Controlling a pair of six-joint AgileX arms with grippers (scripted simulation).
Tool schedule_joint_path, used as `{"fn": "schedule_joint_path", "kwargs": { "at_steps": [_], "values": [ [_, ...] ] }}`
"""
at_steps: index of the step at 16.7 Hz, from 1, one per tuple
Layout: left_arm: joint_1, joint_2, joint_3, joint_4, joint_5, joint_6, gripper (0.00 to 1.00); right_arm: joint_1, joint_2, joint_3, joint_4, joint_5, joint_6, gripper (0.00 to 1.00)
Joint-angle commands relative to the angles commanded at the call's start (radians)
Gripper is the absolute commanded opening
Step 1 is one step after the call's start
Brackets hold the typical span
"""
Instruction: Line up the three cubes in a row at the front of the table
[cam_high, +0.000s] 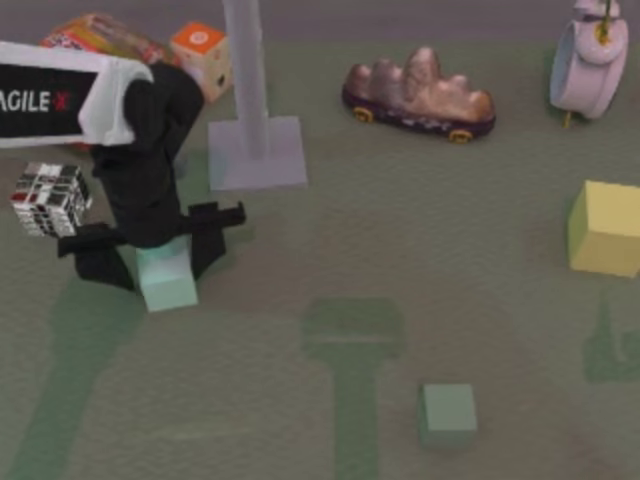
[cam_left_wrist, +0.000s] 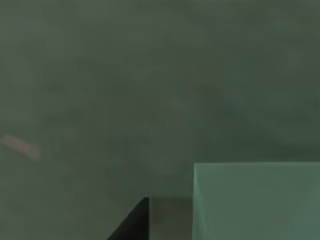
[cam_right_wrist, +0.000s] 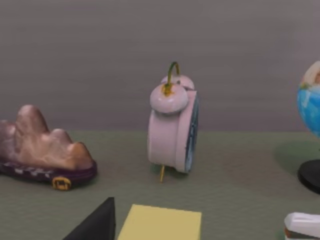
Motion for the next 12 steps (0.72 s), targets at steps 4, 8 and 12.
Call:
{"fn": "schedule_joint_path", "kwargs": {
  "at_steps": [4, 8, 12],
  "values": [
    [0.0, 0.0, 0.0, 0.0, 0.0, 0.0, 0.02, 0.0, 0.0, 0.0, 0.0, 0.0, 0.0, 1.0],
    [0.0, 0.0, 0.0, 0.0, 0.0, 0.0, 0.0, 0.0, 0.0, 0.0, 0.0, 0.0, 0.0, 1.0],
    [0.0, 0.0, 0.0, 0.0, 0.0, 0.0, 0.0, 0.0, 0.0, 0.0, 0.0, 0.0, 0.0, 1.0]
  ]
}}
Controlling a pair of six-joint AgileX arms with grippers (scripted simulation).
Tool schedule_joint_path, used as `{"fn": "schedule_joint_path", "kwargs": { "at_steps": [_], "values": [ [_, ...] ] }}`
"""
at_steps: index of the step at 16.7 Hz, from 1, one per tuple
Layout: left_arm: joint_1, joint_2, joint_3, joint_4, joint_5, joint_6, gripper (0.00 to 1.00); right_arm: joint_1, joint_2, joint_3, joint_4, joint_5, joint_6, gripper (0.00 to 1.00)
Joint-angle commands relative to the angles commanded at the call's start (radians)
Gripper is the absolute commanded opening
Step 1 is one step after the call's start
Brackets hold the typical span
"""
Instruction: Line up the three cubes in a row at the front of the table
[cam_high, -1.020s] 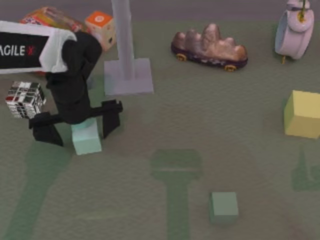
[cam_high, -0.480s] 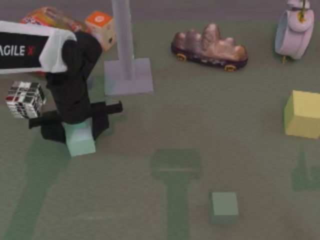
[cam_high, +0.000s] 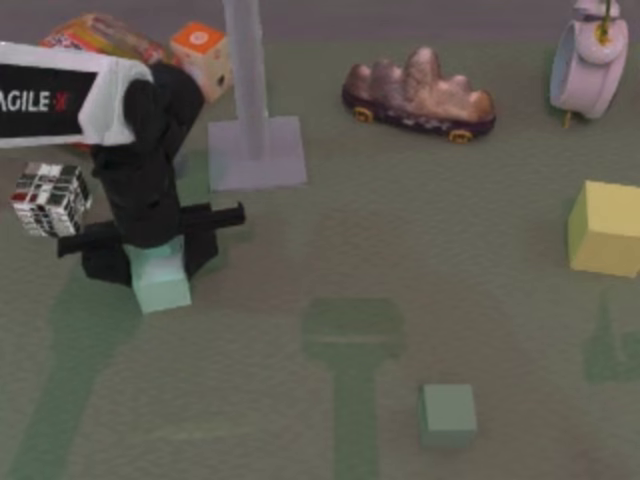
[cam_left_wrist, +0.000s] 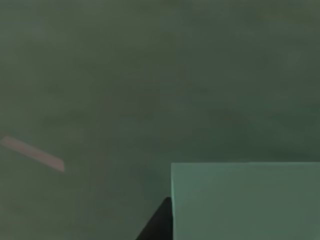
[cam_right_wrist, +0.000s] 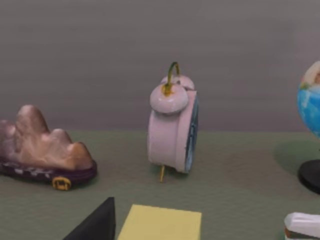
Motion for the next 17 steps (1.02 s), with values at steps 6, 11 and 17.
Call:
{"fn": "schedule_joint_path", "kwargs": {
  "at_steps": [6, 11, 17],
  "values": [
    [0.011, -0.064, 0.074, -0.123, -0.012, 0.005, 0.0, 0.0, 0.0, 0.0, 0.0, 0.0, 0.0, 1.0],
    [0.021, -0.122, 0.155, -0.258, -0.011, 0.005, 0.0, 0.0, 0.0, 0.0, 0.0, 0.0, 0.0, 1.0],
    [-0.022, -0.116, 0.162, -0.264, -0.012, -0.021, 0.0, 0.0, 0.0, 0.0, 0.0, 0.0, 0.0, 1.0]
  ]
}}
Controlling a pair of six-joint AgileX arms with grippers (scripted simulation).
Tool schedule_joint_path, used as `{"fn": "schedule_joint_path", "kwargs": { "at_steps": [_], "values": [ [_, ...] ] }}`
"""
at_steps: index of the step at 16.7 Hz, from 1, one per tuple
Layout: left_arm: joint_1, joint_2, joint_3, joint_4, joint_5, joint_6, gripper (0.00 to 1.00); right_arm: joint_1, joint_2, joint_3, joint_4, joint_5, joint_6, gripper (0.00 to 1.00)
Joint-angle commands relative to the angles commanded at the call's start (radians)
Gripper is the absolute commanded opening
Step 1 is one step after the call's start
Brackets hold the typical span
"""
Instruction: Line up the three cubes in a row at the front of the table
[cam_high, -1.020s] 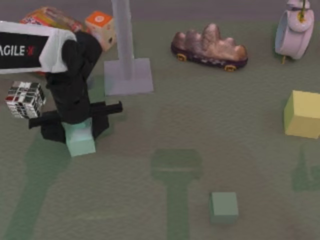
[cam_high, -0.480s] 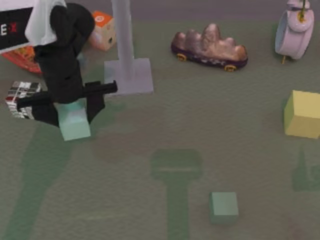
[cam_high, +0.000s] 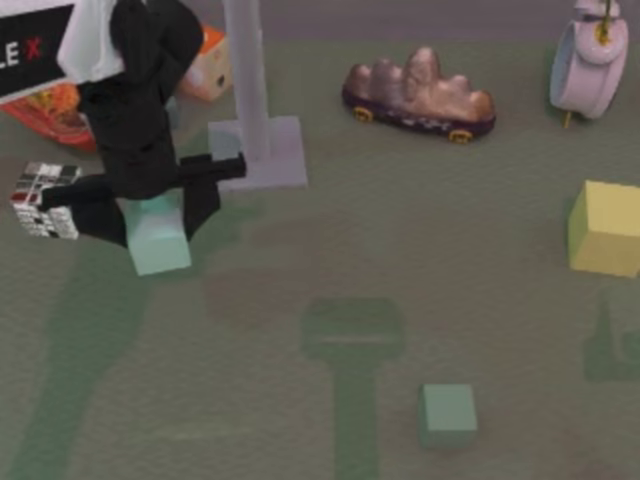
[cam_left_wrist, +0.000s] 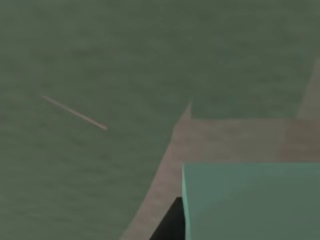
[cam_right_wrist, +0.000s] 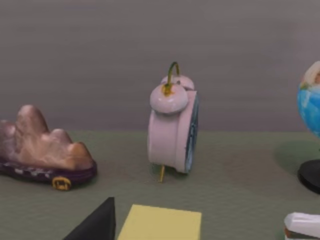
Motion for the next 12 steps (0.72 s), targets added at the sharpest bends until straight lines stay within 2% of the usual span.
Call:
{"fn": "schedule_joint_path", "kwargs": {
  "at_steps": [4, 9, 12],
  "values": [
    [-0.173, 0.009, 0.029, -0.03, -0.002, -0.119, 0.0, 0.0, 0.0, 0.0, 0.0, 0.0, 0.0, 1.0],
    [-0.467, 0.01, 0.059, -0.074, -0.002, -0.303, 0.0, 0.0, 0.0, 0.0, 0.0, 0.0, 0.0, 1.0],
    [-0.584, -0.001, 0.072, -0.085, -0.004, -0.384, 0.0, 0.0, 0.0, 0.0, 0.0, 0.0, 0.0, 1.0]
  ]
}}
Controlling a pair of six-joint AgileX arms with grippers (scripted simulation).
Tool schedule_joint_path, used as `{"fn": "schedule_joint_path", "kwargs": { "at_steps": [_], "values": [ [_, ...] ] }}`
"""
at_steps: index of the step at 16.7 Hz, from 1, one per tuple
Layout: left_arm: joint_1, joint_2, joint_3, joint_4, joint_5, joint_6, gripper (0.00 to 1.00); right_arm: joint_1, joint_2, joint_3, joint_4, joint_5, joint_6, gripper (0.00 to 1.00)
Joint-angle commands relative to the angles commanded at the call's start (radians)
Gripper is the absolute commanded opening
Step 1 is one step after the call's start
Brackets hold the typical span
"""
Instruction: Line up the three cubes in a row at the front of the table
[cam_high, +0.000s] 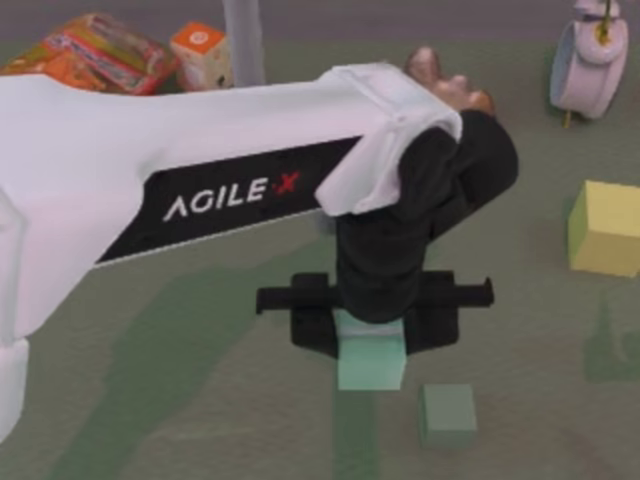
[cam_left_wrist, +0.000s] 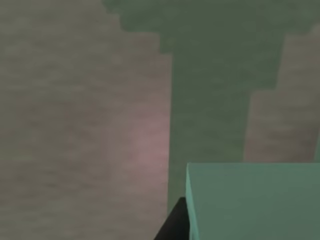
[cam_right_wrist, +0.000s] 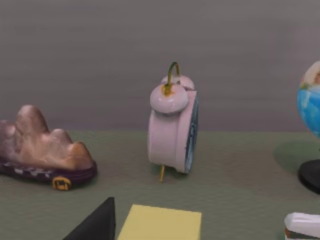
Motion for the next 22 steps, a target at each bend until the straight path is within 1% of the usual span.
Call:
{"fn": "schedule_joint_path", "kwargs": {
  "at_steps": [2, 7, 9, 14, 16, 19, 22],
  "values": [
    [-0.028, -0.004, 0.004, -0.002, -0.001, -0.022, 0.0, 0.0, 0.0, 0.0, 0.0, 0.0, 0.0, 1.0],
    [-0.024, 0.0, -0.002, 0.003, -0.001, -0.019, 0.0, 0.0, 0.0, 0.0, 0.0, 0.0, 0.0, 1.0],
    [-0.025, 0.009, -0.032, 0.04, -0.001, -0.019, 0.0, 0.0, 0.0, 0.0, 0.0, 0.0, 0.0, 1.0],
    [-0.029, 0.054, -0.156, 0.22, 0.0, -0.023, 0.0, 0.0, 0.0, 0.0, 0.0, 0.0, 0.0, 1.0],
    [-0.031, 0.064, -0.18, 0.25, -0.001, -0.024, 0.0, 0.0, 0.0, 0.0, 0.0, 0.0, 0.0, 1.0],
    [-0.031, 0.064, -0.181, 0.251, -0.001, -0.024, 0.0, 0.0, 0.0, 0.0, 0.0, 0.0, 0.0, 1.0],
    [-0.031, 0.064, -0.181, 0.251, -0.001, -0.024, 0.23, 0.0, 0.0, 0.0, 0.0, 0.0, 0.0, 1.0]
  ]
}}
